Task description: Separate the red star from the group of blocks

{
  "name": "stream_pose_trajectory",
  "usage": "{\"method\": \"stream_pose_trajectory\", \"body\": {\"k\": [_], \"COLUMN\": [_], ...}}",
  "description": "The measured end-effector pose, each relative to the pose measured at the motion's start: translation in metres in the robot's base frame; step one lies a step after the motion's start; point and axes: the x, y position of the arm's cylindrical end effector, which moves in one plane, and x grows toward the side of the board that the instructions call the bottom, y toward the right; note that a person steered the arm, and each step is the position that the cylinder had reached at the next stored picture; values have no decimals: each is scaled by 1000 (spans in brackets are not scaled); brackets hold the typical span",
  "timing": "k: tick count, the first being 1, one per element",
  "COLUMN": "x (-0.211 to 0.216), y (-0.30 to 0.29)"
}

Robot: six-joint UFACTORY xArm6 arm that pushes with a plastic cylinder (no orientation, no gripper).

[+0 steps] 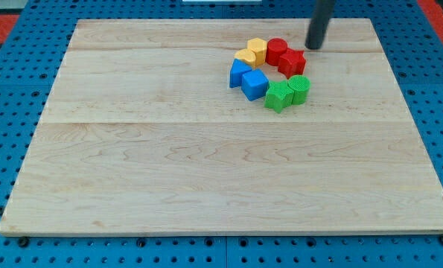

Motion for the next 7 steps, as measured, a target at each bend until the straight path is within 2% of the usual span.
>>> {"method": "stream_pose_trajectory", "body": {"k": [1, 2, 3, 4, 5, 6, 7], "x": [0, 48, 65, 116, 146, 200, 222], "y": [-75, -32, 9, 28, 30, -22, -121]}}
